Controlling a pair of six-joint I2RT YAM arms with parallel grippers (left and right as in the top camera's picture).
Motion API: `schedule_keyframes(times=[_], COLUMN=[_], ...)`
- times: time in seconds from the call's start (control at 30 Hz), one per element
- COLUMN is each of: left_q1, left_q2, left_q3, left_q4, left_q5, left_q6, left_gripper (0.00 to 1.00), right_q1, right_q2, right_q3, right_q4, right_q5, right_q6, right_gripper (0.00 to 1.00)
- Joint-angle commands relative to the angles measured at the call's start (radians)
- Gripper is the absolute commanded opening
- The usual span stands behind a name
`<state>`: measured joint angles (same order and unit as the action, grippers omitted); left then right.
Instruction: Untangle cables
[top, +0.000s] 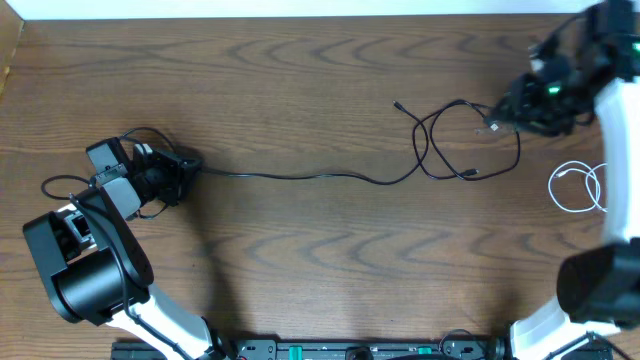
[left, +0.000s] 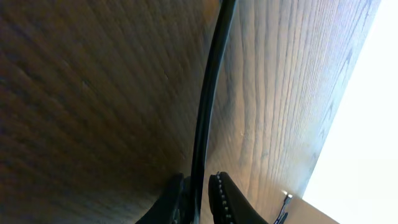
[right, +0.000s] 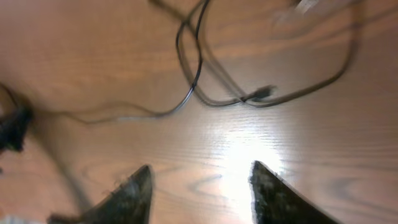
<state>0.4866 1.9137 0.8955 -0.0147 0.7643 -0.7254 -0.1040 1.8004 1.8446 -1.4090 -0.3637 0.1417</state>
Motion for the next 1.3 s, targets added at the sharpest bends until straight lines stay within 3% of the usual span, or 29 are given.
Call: schedule_keyframes(times=[0.0,0.13,0.37,0.53,0.7,1.27], left_q1=[-0.006,-0.006,-0.006,-0.006,-0.006,-0.006], left_q2=[0.045,0.045,0.045,0.045,0.045,0.045], left_q3=[-0.028,-0.028,-0.028,-0.028,-0.028,-0.028], left_q4=[-0.025,-0.025,-0.026,-0.026,-0.026,-0.026], left_q5=[-0.119,-0.118,-0.119,-0.118,-0.119,-0.118], left_q6=[0.010,0.010,0.006,0.006,0.006,-0.017], left_gripper=[0.23,0.28,0.43,0.43,0.43,0.43], right_q1=[0.080,0.146,0.225,0.238,0.239,0.243], right_q2=[0.071,0.150,0.305,0.390,0.441,0.509], right_q3=[0.005,0.005,0.005,0.005,0.005,0.004], right_q4=[-0.022,-0.019,0.074,0.164,0.224,0.277], right_q5=[0.036,0.105,0.217,0.216,0.216,0.216], right_q6=[-0.047,-0.046,-0.047,-0.046,-0.046,-0.046], right_gripper=[0.62,0.67,0.61,0.51,0.32,0.29])
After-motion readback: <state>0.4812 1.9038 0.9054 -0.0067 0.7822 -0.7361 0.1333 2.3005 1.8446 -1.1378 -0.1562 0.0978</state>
